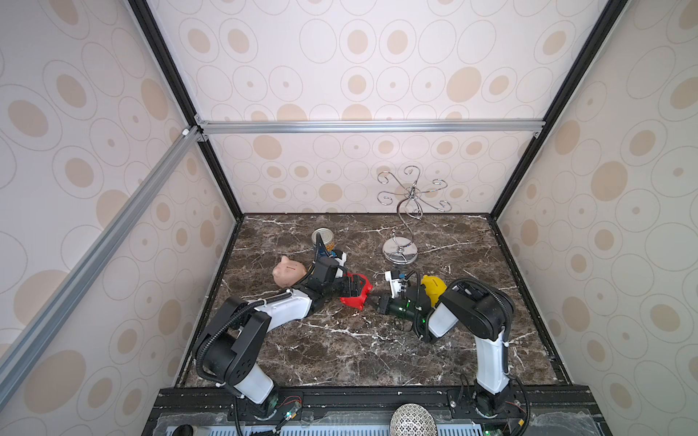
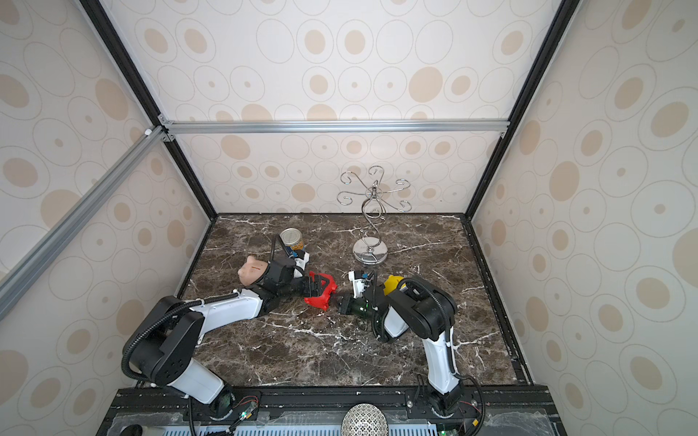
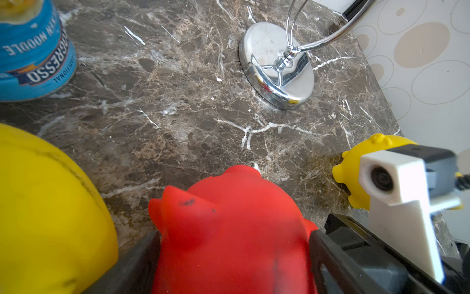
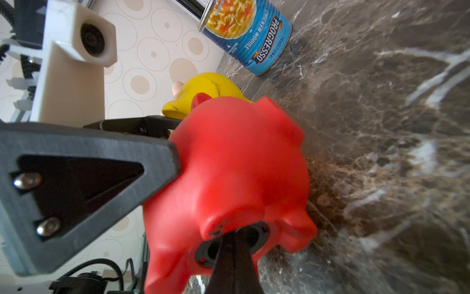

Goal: Open piggy banks
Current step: Open the lid on the piggy bank.

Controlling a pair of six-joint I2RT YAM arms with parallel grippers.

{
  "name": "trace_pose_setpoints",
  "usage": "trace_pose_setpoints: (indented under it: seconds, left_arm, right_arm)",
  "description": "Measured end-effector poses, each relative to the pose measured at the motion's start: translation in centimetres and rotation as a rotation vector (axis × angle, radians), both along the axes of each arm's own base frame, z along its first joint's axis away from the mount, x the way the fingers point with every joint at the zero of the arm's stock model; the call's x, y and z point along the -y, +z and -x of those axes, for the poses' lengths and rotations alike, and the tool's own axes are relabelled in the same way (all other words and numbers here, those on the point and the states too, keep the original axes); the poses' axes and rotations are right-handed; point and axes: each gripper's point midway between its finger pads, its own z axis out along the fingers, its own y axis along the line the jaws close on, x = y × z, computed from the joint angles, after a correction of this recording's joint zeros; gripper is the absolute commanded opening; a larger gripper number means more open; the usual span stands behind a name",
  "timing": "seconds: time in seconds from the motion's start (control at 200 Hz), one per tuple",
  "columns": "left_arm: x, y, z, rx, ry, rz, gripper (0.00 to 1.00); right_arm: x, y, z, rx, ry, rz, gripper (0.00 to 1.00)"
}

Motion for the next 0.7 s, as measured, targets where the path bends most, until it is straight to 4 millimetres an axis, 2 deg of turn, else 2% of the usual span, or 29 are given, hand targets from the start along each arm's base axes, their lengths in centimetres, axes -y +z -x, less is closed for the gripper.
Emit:
trace_pose_setpoints:
  seconds: [0.39, 0.7]
  left_arm:
    - [0.62, 0.12, -0.38, 0.000, -0.016, 0.015, 0.86]
    - [0.79, -0.02, -0.72, 0.000, -0.017, 0.011, 0.86]
  right_arm:
    - [0.02, 0.41, 0.91, 0.330, -0.019, 0.349, 0.00]
    - [-0.25, 0.27, 0.94, 0.514, -0.040, 0.506, 0.00]
